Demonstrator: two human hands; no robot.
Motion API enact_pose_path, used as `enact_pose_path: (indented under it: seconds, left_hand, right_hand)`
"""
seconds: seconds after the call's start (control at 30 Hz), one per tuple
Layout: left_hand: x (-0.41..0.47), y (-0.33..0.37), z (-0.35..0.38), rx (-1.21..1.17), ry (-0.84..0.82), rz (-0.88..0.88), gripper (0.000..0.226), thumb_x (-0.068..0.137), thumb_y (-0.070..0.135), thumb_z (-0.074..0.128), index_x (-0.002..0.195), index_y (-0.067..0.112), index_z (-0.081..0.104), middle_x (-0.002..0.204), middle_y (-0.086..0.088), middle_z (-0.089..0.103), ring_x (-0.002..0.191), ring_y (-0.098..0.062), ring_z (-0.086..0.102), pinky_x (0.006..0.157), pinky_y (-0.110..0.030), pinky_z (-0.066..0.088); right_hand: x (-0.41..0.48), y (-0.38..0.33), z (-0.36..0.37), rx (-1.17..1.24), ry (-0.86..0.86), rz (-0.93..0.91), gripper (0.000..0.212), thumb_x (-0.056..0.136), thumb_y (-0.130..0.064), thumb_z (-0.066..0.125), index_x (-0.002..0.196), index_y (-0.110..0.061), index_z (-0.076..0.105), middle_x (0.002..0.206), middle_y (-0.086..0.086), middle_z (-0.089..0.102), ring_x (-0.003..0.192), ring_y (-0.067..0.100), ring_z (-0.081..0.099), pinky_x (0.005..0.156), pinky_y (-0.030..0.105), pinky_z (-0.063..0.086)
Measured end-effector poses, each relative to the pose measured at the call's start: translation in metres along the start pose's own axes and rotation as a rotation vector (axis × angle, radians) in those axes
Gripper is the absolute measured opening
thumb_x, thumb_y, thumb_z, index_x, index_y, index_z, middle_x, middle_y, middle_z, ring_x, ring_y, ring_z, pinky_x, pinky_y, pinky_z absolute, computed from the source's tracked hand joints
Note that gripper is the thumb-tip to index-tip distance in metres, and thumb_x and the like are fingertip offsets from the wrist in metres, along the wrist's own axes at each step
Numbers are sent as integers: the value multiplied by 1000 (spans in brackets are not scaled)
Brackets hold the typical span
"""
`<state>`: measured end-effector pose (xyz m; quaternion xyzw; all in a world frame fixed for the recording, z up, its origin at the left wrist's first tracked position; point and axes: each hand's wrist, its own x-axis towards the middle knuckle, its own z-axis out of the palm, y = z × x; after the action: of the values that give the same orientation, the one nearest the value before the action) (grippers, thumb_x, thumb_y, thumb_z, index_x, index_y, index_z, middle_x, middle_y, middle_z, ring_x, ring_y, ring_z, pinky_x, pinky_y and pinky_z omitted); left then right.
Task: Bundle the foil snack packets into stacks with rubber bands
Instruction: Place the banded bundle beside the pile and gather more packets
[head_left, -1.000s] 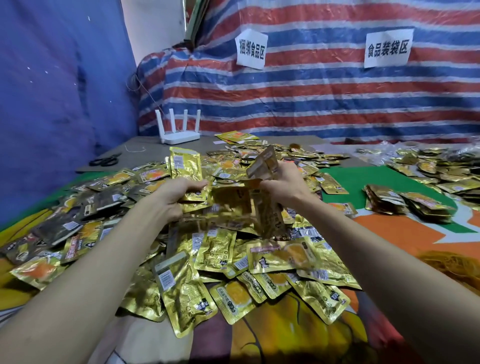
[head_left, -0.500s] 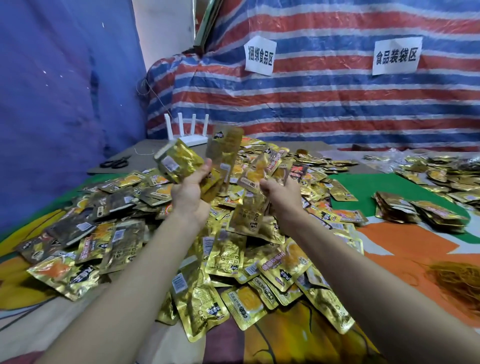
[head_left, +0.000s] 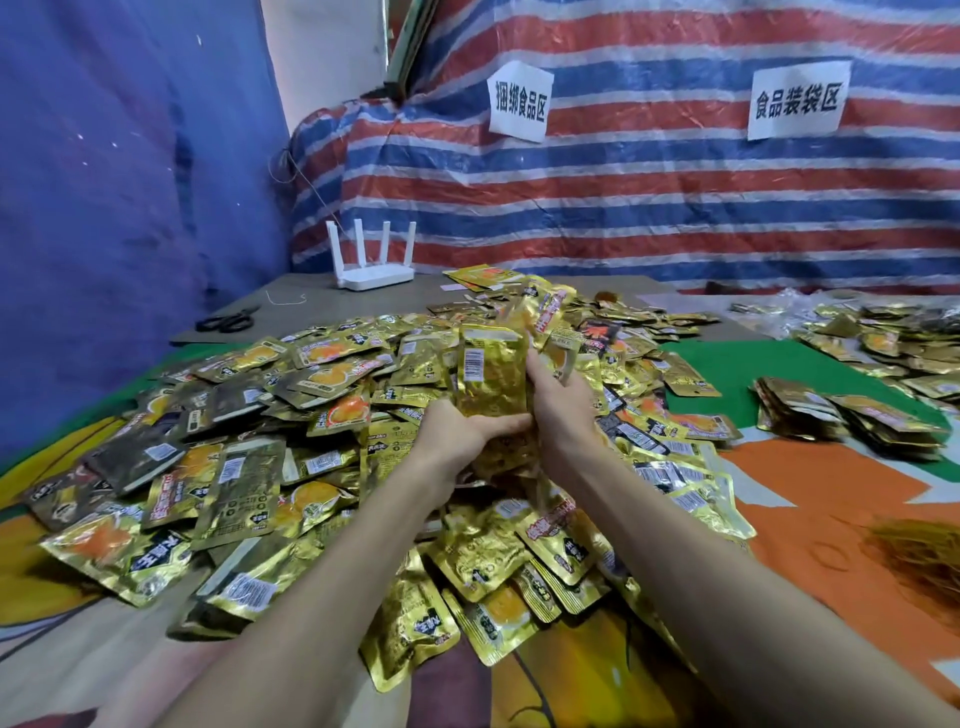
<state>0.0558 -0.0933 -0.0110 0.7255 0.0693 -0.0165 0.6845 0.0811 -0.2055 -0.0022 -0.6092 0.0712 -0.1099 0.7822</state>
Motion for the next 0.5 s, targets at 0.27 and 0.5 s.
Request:
enact_pose_path:
  seconds: [0.27, 0.5]
  left_hand:
    - [6, 0, -16, 5, 211, 19, 107, 67, 25, 93, 147, -8, 29, 150, -19, 44, 138, -37, 41, 97, -41, 39]
    - [9, 8, -27, 56, 273, 127, 99, 72, 28, 91, 143, -11, 33, 153, -22, 40, 141, -37, 38, 96, -40, 36]
  right_hand:
    - [10, -4, -5, -240, 8, 22, 31, 104, -41, 50, 106, -11, 57, 99, 7, 64, 89, 24, 63, 66, 32, 47]
    - [6, -11, -5, -496, -34, 21, 29, 100, -31, 57, 112, -6, 50, 100, 5, 57, 83, 21, 62, 79, 41, 58]
